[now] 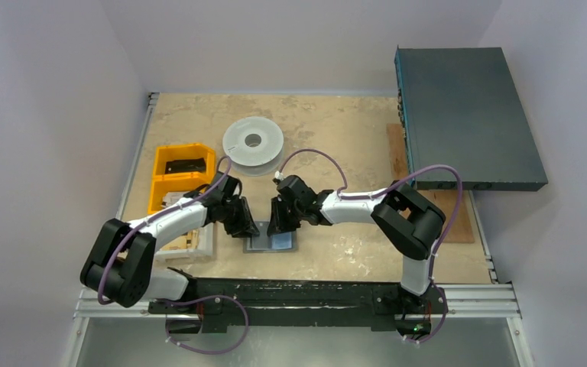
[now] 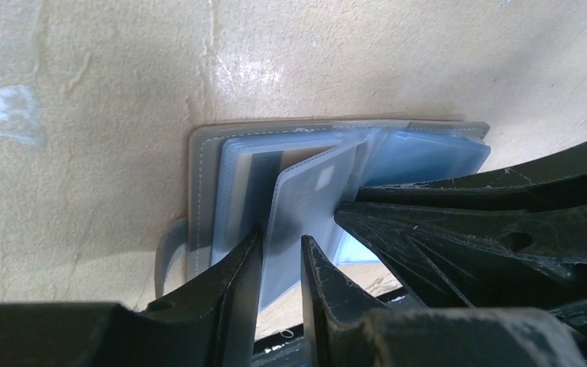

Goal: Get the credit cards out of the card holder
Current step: Remove the credit card from the card holder.

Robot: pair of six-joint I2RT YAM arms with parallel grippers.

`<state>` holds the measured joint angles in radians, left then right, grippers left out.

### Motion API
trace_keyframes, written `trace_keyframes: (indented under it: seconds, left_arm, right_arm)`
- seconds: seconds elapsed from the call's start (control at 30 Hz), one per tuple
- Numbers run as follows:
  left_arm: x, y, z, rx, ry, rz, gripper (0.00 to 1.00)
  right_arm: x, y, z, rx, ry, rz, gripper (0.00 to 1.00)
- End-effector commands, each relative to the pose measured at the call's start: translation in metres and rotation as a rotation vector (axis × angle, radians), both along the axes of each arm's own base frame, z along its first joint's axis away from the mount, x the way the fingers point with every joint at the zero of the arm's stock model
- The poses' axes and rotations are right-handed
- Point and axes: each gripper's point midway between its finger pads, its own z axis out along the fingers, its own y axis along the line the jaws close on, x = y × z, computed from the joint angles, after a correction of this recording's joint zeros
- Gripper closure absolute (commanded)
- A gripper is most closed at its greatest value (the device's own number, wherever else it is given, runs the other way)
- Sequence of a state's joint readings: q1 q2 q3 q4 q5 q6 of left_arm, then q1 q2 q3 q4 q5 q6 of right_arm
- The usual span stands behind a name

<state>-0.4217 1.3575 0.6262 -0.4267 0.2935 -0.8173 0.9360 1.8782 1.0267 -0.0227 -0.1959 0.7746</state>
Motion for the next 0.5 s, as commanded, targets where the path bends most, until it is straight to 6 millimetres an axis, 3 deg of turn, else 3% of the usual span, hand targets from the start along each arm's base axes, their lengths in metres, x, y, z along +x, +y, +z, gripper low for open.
trace_keyframes:
  seconds: [0.0,0.17,0.3,0.47]
  left_arm:
    - [0.003,-0.008,0.005,-0.018,-0.037,-0.018,0.78]
    - [0.006,-0.013,0.02,-0.025,-0.067,-0.018,1.0]
    - [0.005,-0.01,0.028,-0.002,-0.086,0.002,1.0]
    - [0.0,-0.013,0.034,0.045,-0.105,-0.009,1.0]
  right_arm:
    - [-0.014,-0.054,-0.068,-0.255,0.045,-0.029,0.88]
    - [-0.01,-0.043,-0.052,-0.19,0.021,-0.008,0.8]
    - [-0.005,-0.03,-0.028,-0.13,-0.017,0.024,0.69]
    - [0.001,-0.022,0.011,-0.06,-0.07,0.021,0.62]
